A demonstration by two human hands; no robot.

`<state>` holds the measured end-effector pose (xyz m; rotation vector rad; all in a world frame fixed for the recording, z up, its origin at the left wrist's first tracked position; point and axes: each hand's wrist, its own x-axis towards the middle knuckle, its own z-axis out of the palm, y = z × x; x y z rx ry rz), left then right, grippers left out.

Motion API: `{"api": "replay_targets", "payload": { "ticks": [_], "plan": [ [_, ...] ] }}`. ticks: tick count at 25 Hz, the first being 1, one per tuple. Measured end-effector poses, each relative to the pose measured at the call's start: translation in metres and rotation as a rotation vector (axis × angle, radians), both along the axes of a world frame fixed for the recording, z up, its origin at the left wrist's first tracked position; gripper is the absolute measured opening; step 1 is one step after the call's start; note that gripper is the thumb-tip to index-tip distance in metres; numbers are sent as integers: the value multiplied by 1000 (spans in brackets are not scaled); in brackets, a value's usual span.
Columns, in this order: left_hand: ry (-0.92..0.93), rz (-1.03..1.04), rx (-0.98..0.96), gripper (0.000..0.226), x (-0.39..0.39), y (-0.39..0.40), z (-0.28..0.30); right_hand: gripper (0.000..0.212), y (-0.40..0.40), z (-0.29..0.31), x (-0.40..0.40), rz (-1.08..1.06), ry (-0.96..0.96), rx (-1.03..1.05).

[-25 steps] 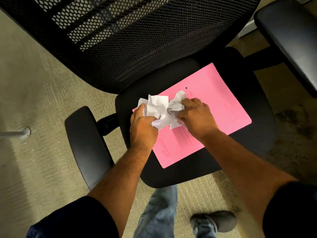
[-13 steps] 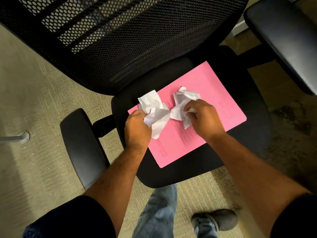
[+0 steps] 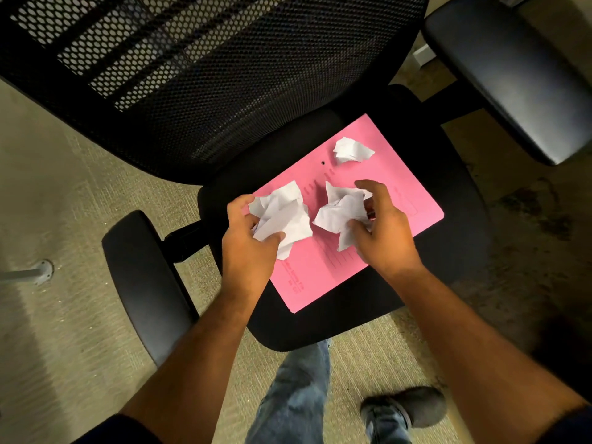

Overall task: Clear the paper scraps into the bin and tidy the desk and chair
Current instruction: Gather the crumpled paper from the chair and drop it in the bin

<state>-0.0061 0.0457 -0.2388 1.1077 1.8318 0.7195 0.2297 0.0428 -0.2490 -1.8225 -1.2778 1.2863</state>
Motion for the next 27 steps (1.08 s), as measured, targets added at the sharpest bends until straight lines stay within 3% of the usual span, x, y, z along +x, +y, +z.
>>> {"api": "replay_targets", "payload": {
  "ticks": [2,5,11,21,27],
  "plan": [
    [80,-101,19,57,5,-7,0,57,-9,-1,3,-27,-2,20],
    [208,-293,153,28,14,-21,-5,32,-19,-8,7,-89,-92,75],
    [258,-375,225,21,44,-42,-5,14,-28,-13,19,-263,36,16],
    [41,-297,-25,20,71,-49,4,20,-49,12,49,-550,599,-43],
    [12,-426,-62,18,110,-54,8,27,-107,37,79,-721,804,-45]
  ]
}}
